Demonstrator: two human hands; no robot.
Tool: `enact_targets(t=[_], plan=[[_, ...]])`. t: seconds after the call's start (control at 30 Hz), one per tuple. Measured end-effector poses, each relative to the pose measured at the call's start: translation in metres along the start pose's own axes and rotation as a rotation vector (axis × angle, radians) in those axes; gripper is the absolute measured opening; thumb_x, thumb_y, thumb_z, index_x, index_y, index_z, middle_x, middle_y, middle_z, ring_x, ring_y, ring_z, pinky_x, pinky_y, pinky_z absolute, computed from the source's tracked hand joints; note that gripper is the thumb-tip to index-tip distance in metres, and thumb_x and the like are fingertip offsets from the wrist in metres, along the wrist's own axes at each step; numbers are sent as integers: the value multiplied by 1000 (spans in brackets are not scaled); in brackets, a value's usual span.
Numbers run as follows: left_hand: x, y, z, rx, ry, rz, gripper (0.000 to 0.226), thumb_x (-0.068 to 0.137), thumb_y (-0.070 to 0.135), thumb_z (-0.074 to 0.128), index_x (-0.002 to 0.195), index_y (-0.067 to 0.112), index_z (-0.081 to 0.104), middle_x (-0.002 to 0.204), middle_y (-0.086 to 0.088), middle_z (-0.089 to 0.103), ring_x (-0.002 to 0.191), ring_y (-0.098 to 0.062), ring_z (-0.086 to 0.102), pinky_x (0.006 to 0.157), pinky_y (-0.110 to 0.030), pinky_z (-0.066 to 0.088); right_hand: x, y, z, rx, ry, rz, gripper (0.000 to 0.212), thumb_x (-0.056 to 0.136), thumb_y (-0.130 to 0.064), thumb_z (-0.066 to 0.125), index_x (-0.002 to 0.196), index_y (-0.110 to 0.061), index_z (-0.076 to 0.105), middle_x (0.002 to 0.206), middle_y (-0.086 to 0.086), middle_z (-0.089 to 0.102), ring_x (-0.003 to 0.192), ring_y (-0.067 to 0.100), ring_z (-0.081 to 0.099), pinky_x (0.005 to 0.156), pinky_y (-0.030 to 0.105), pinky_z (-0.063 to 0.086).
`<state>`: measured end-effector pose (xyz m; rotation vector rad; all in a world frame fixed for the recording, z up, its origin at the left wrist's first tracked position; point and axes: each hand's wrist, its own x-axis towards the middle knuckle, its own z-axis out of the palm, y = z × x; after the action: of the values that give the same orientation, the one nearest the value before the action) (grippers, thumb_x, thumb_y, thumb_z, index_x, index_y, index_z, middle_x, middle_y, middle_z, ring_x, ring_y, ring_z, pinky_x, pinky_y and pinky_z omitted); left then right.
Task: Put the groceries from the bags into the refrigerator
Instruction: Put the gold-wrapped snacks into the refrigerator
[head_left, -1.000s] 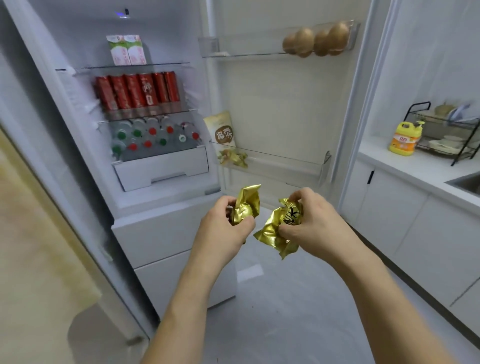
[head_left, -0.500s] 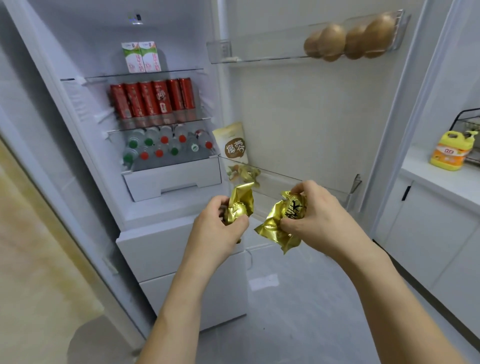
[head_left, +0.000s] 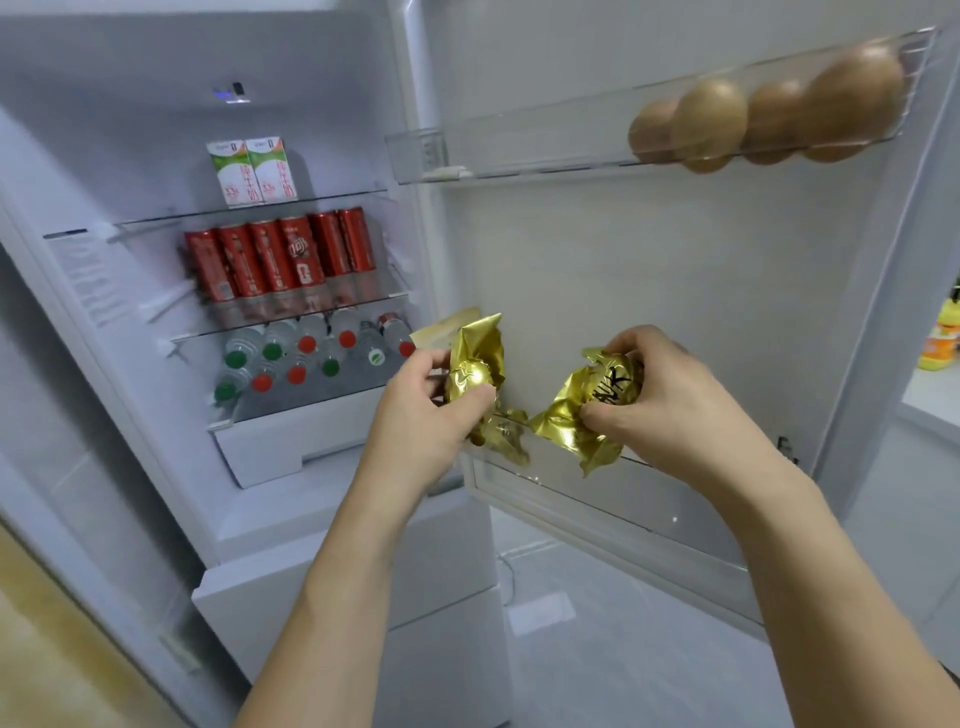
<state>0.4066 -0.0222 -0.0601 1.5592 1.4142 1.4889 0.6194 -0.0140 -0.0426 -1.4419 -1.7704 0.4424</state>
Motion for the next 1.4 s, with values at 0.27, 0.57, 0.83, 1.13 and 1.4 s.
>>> enact_targets(t=[0.27, 0.57, 0.83, 1.13, 1.4], plan=[[88, -5, 38, 203, -183, -111, 39, 57, 35, 76, 91, 20, 65, 80, -7, 71, 70, -26, 68, 68, -48, 60, 56, 18, 3, -172, -111, 128, 45, 71, -29, 72, 109, -26, 50, 100, -1, 57, 87, 17, 57, 61, 28, 42], [129, -7, 82, 696, -571, -286, 42, 73, 38, 83, 94, 12, 58, 86, -7, 69, 63, -21, 73, 51, -28, 58, 81, 35, 26, -366, -341, 192, 35, 75, -29, 66, 104, -18, 49, 94, -1, 56, 87, 20, 57, 57, 28, 40], [129, -31, 104, 1054, -735, -216, 39, 78, 40, 73, 101, 14, 54, 89, -2, 64, 77, -20, 65, 61, -28, 51, 84, 50, 35, -471, -401, 206, 30, 73, -26, 64, 99, -21, 49, 87, -6, 52, 86, 20, 56, 56, 28, 37], [121, -45, 105, 1090, -718, -145, 37, 84, 42, 68, 105, 12, 65, 96, -5, 67, 84, -21, 64, 60, -27, 48, 82, 56, 49, -489, -392, 168, 30, 75, -22, 64, 102, -18, 50, 95, -1, 55, 88, 20, 57, 52, 26, 35], [124, -51, 90, 985, -671, -144, 29, 81, 40, 73, 101, 19, 71, 91, -1, 70, 78, -23, 71, 69, -35, 62, 81, 62, 69, -506, -407, 128, 17, 80, -23, 61, 85, -20, 45, 80, -4, 47, 80, 21, 53, 49, 26, 31]])
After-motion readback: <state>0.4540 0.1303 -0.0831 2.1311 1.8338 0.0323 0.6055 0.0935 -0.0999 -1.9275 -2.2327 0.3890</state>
